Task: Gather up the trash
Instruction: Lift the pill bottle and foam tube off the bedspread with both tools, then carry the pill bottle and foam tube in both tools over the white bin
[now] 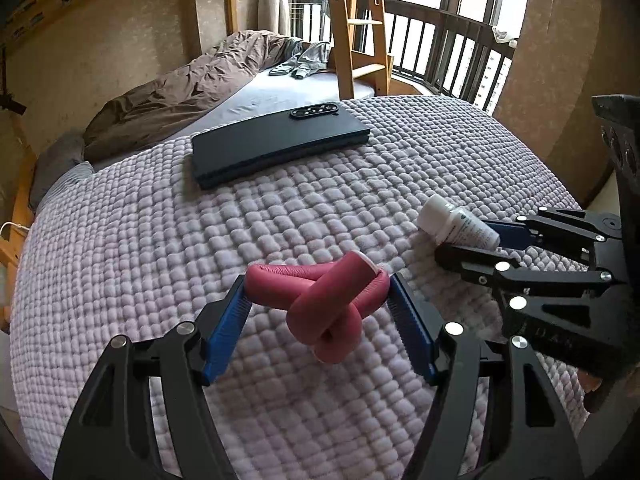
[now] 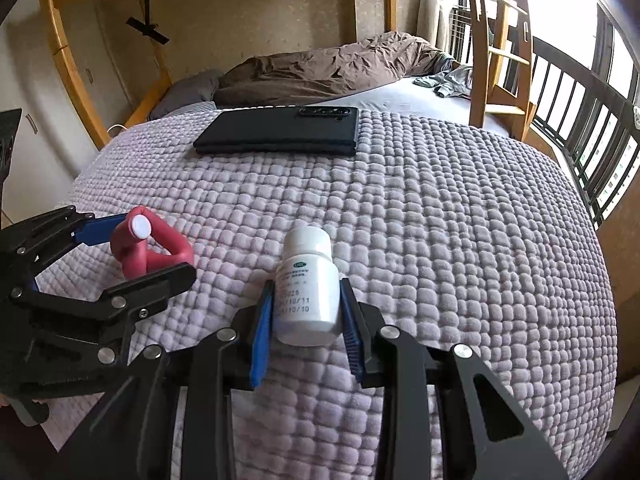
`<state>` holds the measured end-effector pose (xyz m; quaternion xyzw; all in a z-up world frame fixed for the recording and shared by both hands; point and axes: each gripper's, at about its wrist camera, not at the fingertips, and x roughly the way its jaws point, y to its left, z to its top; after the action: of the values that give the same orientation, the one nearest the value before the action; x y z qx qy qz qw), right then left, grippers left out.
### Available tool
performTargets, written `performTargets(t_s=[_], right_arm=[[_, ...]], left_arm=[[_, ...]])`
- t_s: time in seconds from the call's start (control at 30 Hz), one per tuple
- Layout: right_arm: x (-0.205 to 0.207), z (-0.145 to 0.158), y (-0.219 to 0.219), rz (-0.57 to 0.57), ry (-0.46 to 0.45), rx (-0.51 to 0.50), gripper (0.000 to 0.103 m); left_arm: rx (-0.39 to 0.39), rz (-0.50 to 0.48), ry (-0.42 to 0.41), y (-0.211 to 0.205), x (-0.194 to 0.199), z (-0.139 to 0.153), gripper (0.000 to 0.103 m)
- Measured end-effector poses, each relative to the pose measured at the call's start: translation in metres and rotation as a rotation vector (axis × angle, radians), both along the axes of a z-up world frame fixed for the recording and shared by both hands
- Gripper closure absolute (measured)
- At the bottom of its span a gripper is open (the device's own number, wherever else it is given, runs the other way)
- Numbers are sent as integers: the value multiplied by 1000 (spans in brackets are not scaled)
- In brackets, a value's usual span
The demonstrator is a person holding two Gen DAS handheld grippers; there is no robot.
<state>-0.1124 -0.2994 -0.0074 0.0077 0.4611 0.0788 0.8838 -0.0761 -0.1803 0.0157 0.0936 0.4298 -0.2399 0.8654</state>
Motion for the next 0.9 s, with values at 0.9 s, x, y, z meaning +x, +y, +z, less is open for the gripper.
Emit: performTargets(t_s=[0.9], right_arm=[[-126, 32, 16, 49, 11, 114, 72]], left_arm=[[-60, 56, 61, 39, -98, 21, 33]])
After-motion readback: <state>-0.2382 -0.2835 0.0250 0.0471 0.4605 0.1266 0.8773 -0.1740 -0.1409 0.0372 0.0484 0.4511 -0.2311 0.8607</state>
